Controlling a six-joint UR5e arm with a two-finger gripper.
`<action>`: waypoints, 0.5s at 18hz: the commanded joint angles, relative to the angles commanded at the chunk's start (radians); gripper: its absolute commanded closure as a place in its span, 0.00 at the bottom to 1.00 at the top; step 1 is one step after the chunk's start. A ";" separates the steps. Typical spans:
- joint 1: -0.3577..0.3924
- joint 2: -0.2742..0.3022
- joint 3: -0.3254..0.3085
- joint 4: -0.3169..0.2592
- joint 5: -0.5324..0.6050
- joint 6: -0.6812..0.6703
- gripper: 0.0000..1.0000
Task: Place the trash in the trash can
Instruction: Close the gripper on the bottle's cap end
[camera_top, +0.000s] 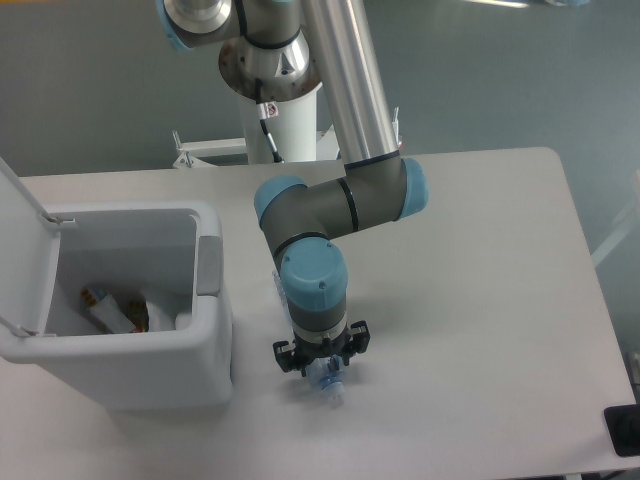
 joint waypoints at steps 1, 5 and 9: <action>0.000 0.000 0.000 0.000 0.000 0.002 0.31; 0.000 0.002 -0.002 -0.002 0.002 0.002 0.33; 0.000 0.003 0.000 -0.002 0.002 0.003 0.38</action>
